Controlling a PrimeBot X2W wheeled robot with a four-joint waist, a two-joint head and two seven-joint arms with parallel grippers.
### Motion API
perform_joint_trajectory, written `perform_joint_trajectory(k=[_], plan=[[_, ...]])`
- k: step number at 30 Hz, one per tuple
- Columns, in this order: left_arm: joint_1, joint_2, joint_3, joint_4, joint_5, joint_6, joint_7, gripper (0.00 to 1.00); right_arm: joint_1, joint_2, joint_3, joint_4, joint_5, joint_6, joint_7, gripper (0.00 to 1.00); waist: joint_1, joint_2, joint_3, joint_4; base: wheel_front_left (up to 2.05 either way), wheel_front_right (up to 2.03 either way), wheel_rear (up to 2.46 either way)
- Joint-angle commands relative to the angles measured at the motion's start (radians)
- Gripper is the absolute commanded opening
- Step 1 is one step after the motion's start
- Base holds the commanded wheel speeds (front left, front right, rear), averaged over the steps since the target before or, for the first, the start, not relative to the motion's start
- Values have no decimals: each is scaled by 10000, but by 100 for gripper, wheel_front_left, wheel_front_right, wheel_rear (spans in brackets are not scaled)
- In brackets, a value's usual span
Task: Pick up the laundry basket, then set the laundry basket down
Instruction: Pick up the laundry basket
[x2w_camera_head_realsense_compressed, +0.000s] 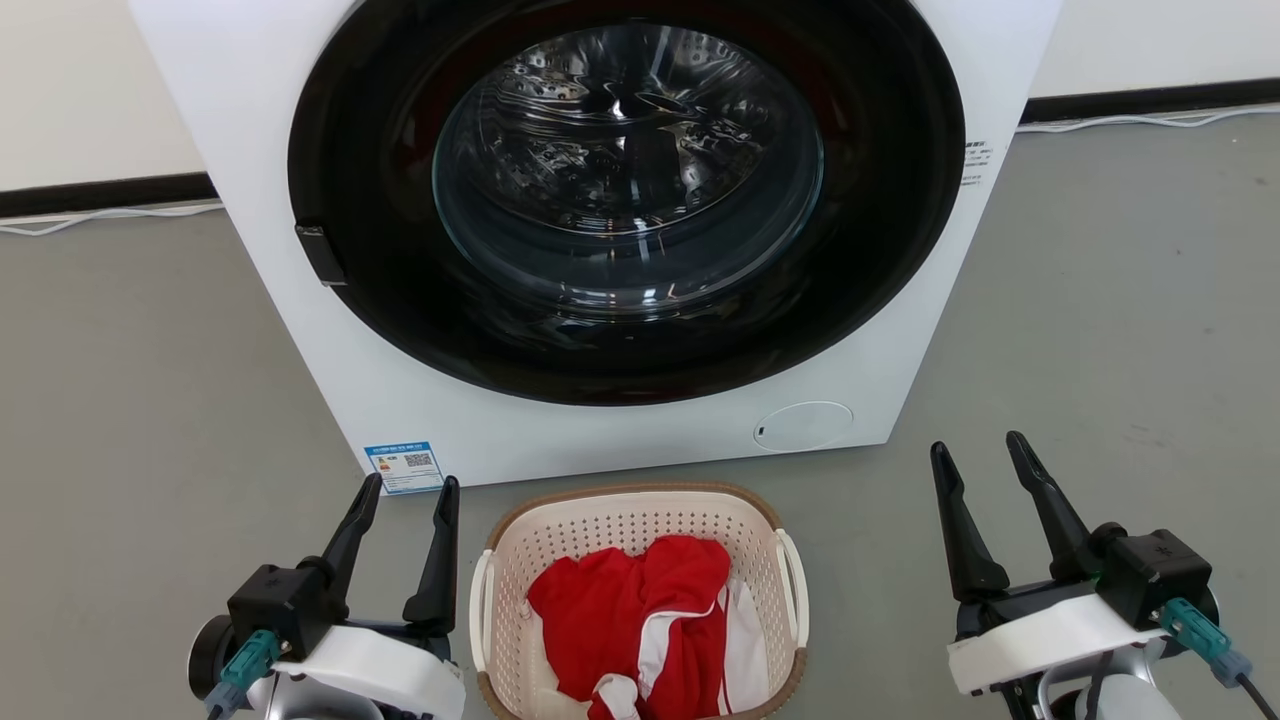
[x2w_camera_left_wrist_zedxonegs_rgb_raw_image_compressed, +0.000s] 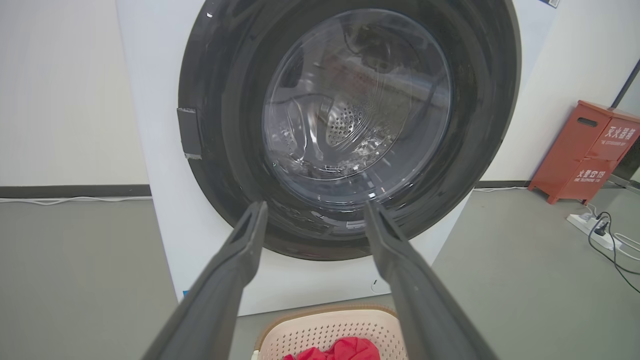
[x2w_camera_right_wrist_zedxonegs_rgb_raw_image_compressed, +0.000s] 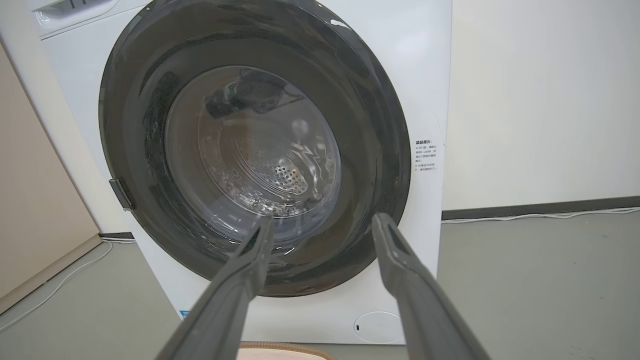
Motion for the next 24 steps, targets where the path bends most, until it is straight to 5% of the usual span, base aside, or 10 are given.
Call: perform_joint_trajectory(k=[1,24], plan=[[-532,66,307,-268,112,-58,-93,100,-447,-73,215,-286,-66,71,-120,100,0,0,7,-3,0,0,0],[-1210,138,345,201,-202,-58,-93,100,-947,-21,71,119,96,71,-120,100,0,0,1707,-130,0,0,0]])
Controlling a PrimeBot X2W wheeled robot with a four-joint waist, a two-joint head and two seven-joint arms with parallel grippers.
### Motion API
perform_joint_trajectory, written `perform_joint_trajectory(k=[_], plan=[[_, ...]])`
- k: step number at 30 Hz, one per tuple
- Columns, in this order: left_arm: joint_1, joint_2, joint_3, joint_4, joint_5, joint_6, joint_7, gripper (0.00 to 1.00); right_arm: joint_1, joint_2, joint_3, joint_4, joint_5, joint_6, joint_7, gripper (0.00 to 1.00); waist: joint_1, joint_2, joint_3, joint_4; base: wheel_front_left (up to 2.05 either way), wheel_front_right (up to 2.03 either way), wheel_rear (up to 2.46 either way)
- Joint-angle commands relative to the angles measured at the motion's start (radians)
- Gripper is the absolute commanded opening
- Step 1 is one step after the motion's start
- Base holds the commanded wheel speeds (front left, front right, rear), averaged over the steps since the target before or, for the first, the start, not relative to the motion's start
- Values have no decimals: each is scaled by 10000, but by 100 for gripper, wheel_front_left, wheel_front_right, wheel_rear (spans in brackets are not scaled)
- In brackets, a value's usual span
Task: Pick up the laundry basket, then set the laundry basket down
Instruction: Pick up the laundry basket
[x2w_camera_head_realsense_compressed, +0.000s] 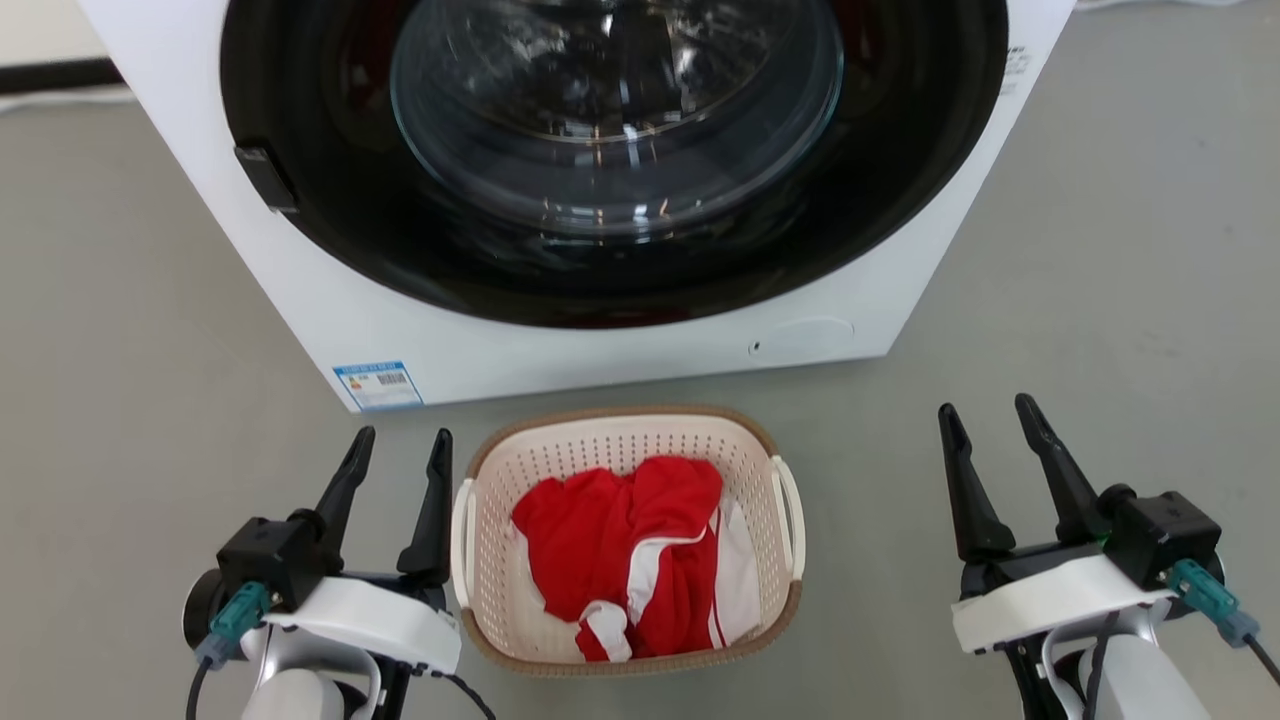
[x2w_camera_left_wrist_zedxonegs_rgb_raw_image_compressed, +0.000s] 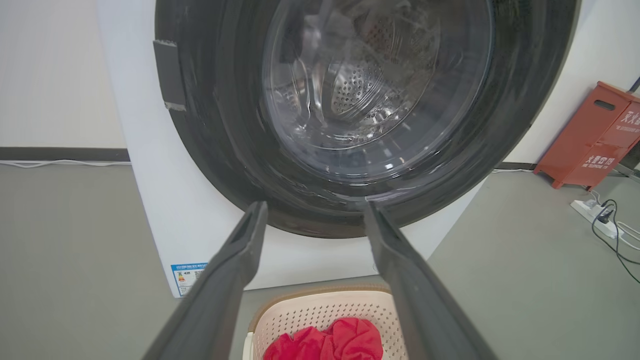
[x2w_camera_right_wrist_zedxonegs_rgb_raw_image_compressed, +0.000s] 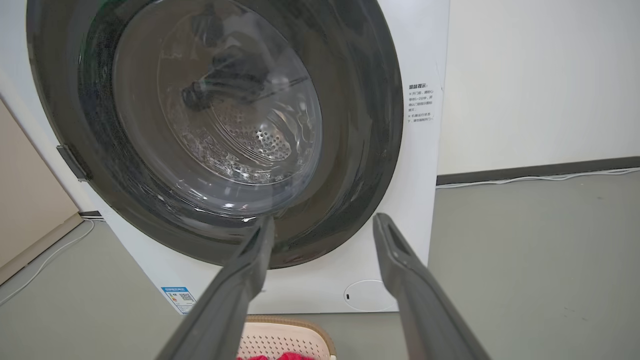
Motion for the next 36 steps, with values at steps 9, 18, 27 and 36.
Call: perform_joint_trajectory(k=[9,18,27,36], plan=[[-1049,303,389,481,-184,-58,-61,100,-976,51,149,165,224,69,-120,100,-1,0,1560,-124,0,0,0],[-2228,659,204,1323,-411,-58,-61,100,-2042,135,145,994,329,69,-120,100,-1,0,3149,-106,0,0,0],[-3116,902,112,2558,-564,-58,-61,100,-2807,166,280,2069,501,69,-120,100,-1,0,4153,-88,0,0,0],[-4325,1078,-644,4328,-706,-58,-61,100,-3557,96,556,3365,683,69,-120,100,-1,0,5122,152,0,0,0]])
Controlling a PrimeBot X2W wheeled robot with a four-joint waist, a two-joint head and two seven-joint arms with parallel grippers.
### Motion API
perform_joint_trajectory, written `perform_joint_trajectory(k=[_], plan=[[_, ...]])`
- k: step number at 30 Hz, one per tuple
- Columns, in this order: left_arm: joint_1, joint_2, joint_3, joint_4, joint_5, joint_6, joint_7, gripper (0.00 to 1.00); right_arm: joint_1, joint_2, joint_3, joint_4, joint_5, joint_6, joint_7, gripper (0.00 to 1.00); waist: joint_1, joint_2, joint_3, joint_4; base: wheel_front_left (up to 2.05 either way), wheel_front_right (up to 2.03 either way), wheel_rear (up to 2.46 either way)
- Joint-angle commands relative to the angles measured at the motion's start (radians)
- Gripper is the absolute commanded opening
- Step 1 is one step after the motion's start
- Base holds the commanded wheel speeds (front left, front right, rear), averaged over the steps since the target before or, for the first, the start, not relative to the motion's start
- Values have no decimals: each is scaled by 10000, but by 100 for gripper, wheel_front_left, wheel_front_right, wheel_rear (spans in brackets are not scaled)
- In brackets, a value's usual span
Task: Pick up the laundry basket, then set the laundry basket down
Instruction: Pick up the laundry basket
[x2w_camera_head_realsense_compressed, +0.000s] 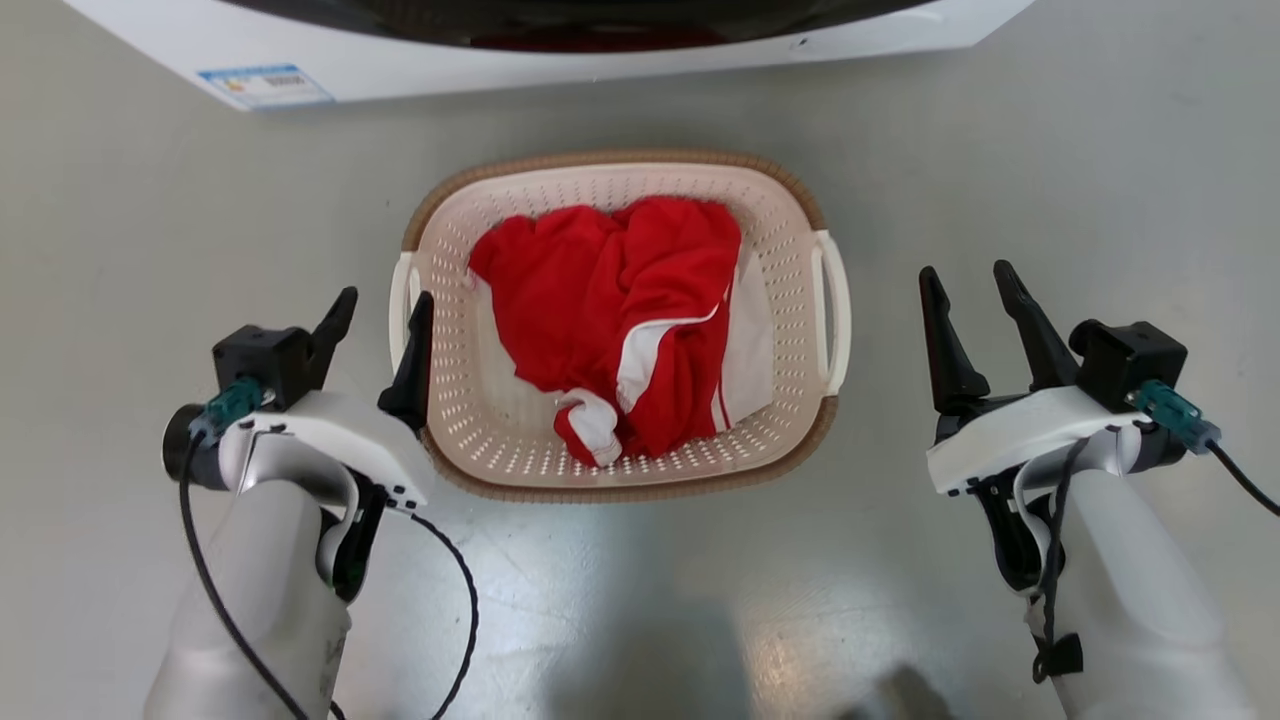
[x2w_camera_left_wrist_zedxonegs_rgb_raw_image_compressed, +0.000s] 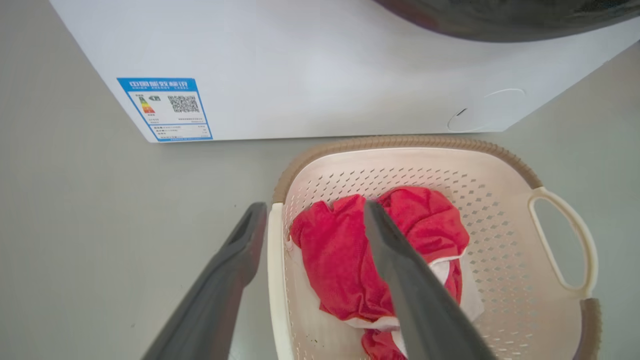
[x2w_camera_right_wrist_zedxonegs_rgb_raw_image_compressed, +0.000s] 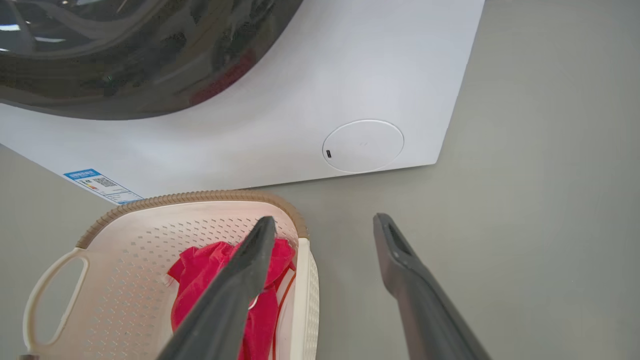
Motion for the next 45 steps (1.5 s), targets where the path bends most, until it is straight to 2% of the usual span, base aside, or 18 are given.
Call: perform_joint_trajectory(k=[1,17,30,31,32,33,34,36,37,38,45], plan=[[-183,296,139,96,-69,-58,-61,100,10,2,288,15,80,65,-109,100,0,0,272,135,0,0,0],[-2456,134,-911,2883,-1009,-58,-61,100,-1799,-89,1390,2223,489,65,-109,100,-1,0,2006,486,0,0,0],[-3313,-12,-1999,3759,-1825,-58,-61,100,-2808,-121,2456,3523,1158,65,-109,100,-1,0,2575,614,0,0,0],[-3367,-21,-2101,3821,-1914,-58,-61,100,-2860,-124,2513,3572,1209,65,-109,99,-1,0,2600,621,0,0,0],[-3416,-25,-2192,3872,-2009,-58,-61,100,-2905,-127,2568,3625,1264,65,-109,86,-1,0,2620,624,0,0,0],[-3461,-25,-2275,3929,-2107,-58,-61,96,-2945,-124,2613,3688,1322,65,-109,65,-1,0,2634,624,0,0,0],[-3500,-30,-2365,3998,-2215,-58,-61,77,-2984,-119,2654,3750,1376,65,-109,44,-1,0,2641,621,0,0,0],[-3563,-41,-2553,4131,-2441,-58,-61,36,-3040,-111,2719,3856,1473,65,-109,20,-1,0,2633,613,0,0,0],[-3590,-47,-2659,4196,-2557,-58,-61,16,-3056,-100,2751,3923,1538,65,-109,0,-1,0,2622,608,0,0,0],[-3615,-53,-2769,4249,-2676,-58,-61,0,-3072,-91,2797,4001,1597,65,-109,0,-1,0,2610,607,0,0,0],[-3712,52,-3394,4439,-3389,-58,-61,0,-3194,-79,3041,4267,1919,65,-109,0,-1,0,2361,561,0,0,0]])
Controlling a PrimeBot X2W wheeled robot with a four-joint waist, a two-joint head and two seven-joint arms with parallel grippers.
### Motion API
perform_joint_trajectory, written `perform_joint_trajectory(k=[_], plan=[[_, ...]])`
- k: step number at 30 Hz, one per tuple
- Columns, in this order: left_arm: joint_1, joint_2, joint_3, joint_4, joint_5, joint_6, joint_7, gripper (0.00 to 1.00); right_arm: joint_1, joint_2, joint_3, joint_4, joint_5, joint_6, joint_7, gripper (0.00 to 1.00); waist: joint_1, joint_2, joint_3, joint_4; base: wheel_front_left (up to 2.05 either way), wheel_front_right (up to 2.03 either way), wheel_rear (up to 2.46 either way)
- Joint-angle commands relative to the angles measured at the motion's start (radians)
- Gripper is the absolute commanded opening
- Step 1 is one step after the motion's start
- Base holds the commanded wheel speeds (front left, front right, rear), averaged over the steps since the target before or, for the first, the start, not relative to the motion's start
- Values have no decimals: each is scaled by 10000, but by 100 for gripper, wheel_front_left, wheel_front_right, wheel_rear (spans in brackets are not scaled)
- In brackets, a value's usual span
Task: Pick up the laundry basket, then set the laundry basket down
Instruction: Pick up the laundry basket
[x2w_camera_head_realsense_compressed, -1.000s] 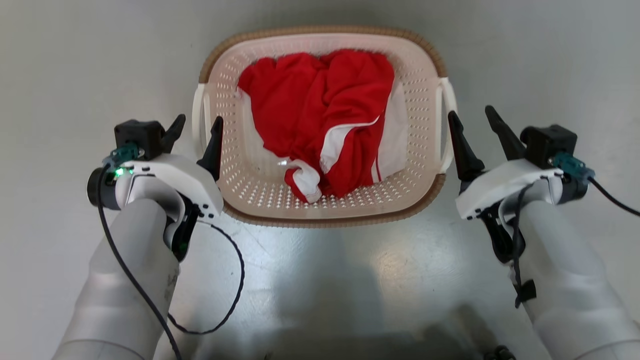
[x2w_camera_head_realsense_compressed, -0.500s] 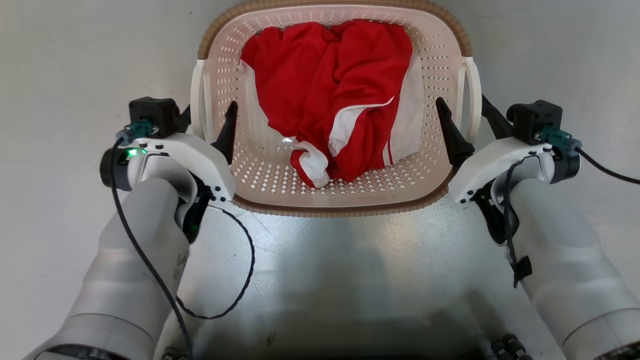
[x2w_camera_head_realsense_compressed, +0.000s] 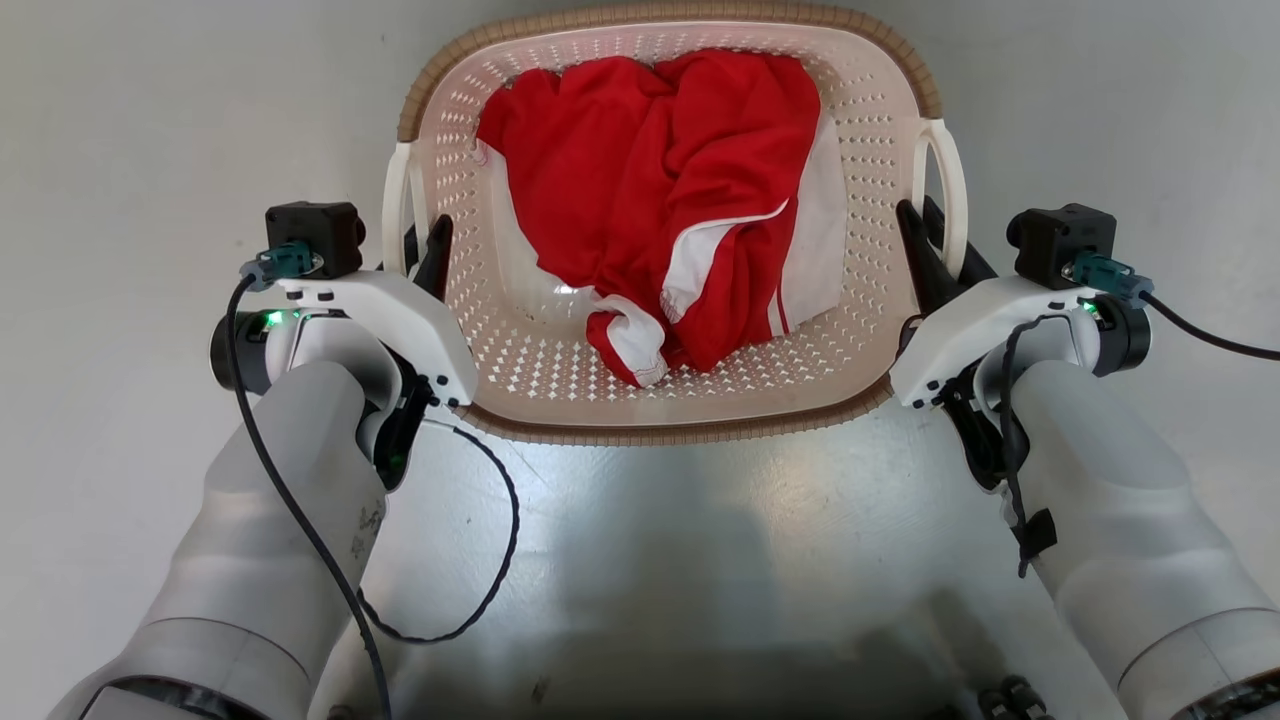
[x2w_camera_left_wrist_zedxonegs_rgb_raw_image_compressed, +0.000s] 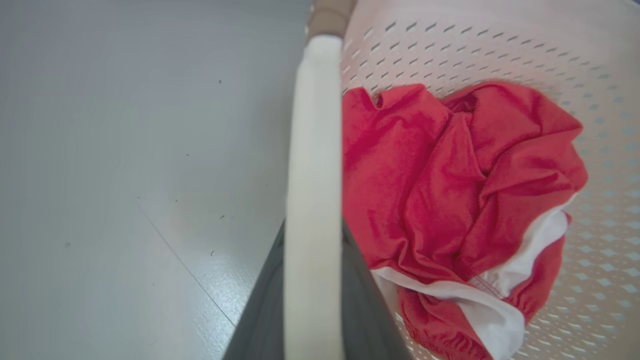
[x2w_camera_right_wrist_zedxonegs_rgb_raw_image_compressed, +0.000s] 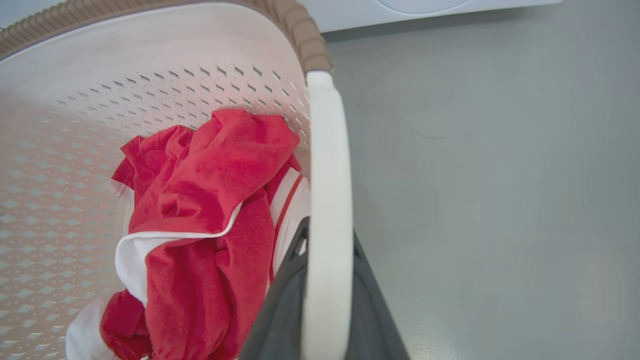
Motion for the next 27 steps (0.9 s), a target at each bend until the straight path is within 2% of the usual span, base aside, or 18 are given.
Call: perform_joint_trajectory(k=[1,7,14,27], plan=[[74,412,-19,-43,-130,-79,-57,0,306,81,219,-43,43,73,-109,0,-1,0,-190,-37,0,0,0],[450,323,-600,297,-799,-79,51,0,541,177,713,539,225,73,-109,0,-1,0,-1280,-181,0,0,0],[1074,235,-1042,681,-1554,-79,501,0,718,394,1694,1523,1051,73,2,0,-1,0,-2849,-430,0,0,0],[2644,283,-1767,810,-2652,-79,1795,0,1726,445,3258,1820,2514,73,1155,0,-1,0,-5819,-821,0,0,0]])
